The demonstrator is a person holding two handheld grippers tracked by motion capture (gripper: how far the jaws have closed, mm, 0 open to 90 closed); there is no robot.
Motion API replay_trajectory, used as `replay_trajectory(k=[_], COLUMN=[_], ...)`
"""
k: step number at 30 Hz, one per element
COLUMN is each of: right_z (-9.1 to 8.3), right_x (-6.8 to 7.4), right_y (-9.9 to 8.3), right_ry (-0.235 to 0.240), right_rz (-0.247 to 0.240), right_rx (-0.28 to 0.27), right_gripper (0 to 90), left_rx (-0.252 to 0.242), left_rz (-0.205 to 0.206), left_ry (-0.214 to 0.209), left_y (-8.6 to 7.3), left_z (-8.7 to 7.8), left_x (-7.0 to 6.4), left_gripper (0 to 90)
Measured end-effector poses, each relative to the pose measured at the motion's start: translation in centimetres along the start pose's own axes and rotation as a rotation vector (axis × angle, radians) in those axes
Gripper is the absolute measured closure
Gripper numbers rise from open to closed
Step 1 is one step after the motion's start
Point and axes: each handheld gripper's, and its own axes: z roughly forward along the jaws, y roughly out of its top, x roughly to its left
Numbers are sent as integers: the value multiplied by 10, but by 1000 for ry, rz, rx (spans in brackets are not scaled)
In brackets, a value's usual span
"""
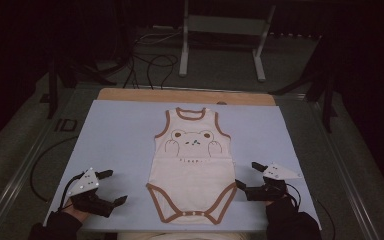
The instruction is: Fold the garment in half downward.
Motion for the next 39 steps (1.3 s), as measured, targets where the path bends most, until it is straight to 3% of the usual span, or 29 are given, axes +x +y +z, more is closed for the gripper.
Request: replay_trajectory(k=[11,21,27,33,39], right_z=[-1,-13,-26,-25,-20], right_x=[0,4,6,6,1], right_y=[2,26,56,81,100], right_ry=[-9,-24,-44,-24,12], right_rz=[-3,5,-29,-52,-72], right_rx=[-4,-47,-59,-57,-55], right_gripper=[88,88,88,88,87], left_rx=[8,-4,-14,-34,-29], left_rz=[8,-5,11,9,33], left_ry=[-8,-29,-66,-80,-88], left_y=[2,8,29,48,67], left_z=[2,-1,-2,-8,-9], left_x=[-3,-2,-1,7,11], left_gripper=[0,0,0,0,0])
